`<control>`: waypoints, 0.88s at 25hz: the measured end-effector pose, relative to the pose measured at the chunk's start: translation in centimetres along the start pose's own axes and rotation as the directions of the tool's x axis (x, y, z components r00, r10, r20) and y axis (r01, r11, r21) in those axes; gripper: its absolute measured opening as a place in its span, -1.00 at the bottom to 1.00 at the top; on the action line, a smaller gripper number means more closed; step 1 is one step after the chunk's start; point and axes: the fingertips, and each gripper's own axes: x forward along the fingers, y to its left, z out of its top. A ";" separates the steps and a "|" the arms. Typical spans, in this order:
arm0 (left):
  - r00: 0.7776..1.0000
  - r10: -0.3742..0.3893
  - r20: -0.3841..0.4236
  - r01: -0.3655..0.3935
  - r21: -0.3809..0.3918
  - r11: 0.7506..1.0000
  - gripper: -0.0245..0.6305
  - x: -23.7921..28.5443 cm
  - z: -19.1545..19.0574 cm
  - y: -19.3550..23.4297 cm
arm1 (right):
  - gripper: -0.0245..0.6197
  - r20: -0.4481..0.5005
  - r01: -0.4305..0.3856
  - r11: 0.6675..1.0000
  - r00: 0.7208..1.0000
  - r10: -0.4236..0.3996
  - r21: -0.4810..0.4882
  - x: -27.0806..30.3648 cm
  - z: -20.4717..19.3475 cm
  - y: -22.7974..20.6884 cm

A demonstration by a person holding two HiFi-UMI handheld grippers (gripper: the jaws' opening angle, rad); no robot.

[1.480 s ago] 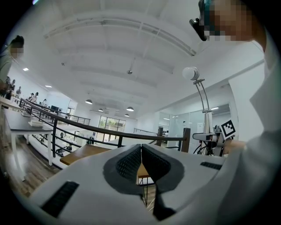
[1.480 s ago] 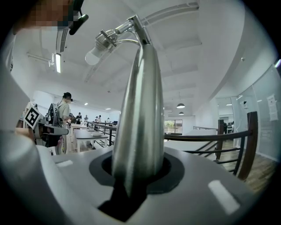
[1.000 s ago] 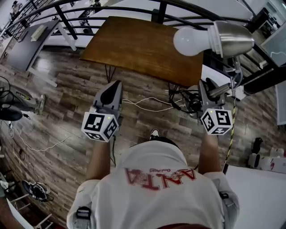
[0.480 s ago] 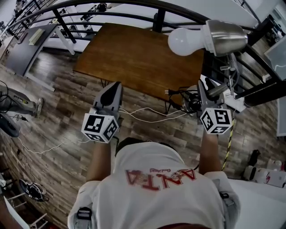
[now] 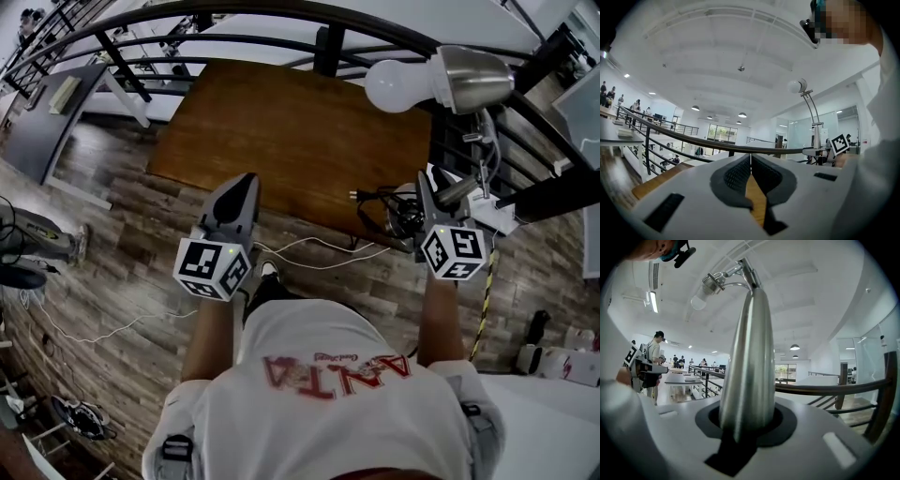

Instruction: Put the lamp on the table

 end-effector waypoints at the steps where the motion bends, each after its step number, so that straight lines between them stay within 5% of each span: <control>1: 1.000 -0.009 -0.002 0.009 0.000 1.000 -0.89 0.8 0.2 1.0 | -0.56 -0.003 0.011 1.000 1.000 -0.011 0.000 1.0 0.1 0.1; 12: 0.992 -0.113 -0.060 0.114 0.017 0.993 -0.89 9.3 3.4 13.3 | -0.56 -0.007 0.131 0.990 0.991 -0.131 0.048 13.0 1.7 2.7; 22: 0.979 -0.175 -0.109 0.175 -0.010 0.984 -0.89 15.7 1.8 14.9 | -0.56 -0.050 0.167 0.983 0.985 -0.164 0.075 18.2 0.1 0.9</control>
